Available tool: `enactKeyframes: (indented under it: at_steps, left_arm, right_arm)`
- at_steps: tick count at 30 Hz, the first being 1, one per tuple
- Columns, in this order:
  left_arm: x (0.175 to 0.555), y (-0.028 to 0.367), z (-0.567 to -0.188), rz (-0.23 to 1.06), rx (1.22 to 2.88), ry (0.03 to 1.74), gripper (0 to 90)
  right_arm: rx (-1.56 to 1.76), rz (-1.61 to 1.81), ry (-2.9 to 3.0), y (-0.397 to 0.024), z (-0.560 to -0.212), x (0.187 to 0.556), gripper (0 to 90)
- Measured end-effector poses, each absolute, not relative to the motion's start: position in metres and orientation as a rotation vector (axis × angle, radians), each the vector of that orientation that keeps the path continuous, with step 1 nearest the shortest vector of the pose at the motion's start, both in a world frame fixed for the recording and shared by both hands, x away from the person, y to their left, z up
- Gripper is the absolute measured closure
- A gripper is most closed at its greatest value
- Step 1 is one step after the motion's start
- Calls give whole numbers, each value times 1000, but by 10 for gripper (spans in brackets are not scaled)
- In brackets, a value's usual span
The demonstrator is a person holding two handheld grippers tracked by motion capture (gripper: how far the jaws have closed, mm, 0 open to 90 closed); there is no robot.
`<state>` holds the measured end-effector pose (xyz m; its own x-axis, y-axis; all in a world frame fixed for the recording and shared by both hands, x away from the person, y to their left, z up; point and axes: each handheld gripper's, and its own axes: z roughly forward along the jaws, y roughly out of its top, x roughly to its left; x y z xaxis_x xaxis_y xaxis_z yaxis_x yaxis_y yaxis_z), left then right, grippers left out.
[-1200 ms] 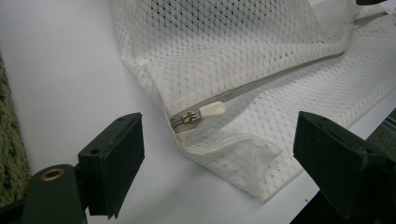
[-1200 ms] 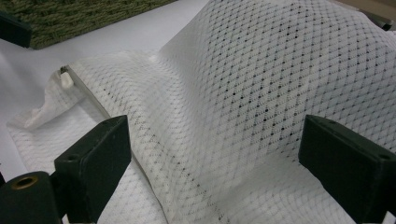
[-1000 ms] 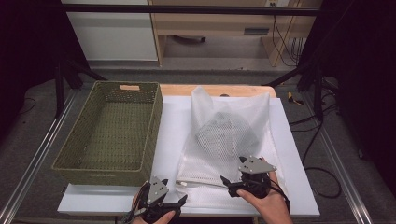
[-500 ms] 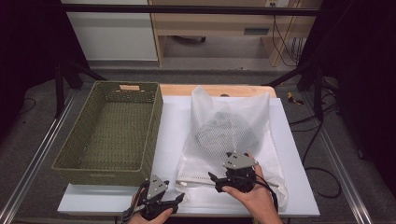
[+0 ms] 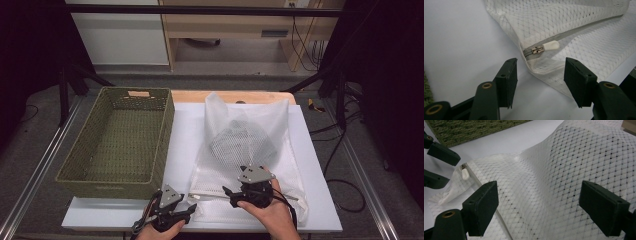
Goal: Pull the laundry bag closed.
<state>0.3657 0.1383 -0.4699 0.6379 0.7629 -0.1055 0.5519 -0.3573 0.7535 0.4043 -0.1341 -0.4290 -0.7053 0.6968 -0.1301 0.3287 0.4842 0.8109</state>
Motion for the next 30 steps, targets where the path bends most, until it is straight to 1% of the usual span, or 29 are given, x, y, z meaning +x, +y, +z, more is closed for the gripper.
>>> enactKeyframes:
  at_steps: [5, 13, 22, 30]
  left_arm:
    - [369, 138, -471, 334, 2041, 1037, 462]
    - [374, 136, -473, 319, 2063, 1036, 506]
    - [376, 135, -477, 303, 2093, 1026, 516]
    - [379, 137, -479, 288, 2080, 1029, 559]
  right_arm:
    - [844, 1101, 2300, -132, -431, 404, 163]
    - [838, 1094, 2306, -131, -432, 404, 172]
    - [833, 1091, 2312, -131, -432, 404, 175]
    - [831, 1093, 2315, -131, -432, 404, 176]
